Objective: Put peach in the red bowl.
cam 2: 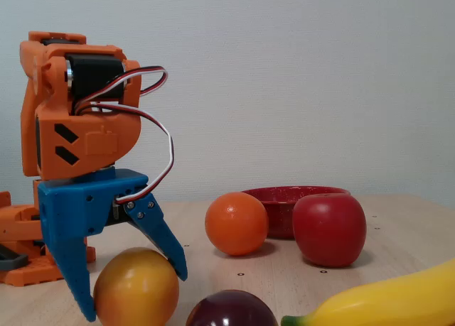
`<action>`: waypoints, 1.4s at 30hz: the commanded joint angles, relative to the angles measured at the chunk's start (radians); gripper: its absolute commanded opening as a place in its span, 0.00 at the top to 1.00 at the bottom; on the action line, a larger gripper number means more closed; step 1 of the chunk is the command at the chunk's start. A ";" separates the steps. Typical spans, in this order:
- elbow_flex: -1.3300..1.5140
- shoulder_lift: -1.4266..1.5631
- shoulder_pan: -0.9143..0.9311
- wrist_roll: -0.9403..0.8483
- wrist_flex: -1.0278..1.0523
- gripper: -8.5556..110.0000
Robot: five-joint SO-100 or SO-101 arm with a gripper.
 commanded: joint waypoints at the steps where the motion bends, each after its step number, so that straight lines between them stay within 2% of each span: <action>1: -0.043 0.067 -0.029 -0.008 -0.006 0.93; 14: -0.089 0.086 -0.034 -0.040 0.006 0.93; 28: -0.196 0.114 -0.038 0.018 0.084 0.93; 42: -0.359 0.184 -0.158 0.209 0.259 0.93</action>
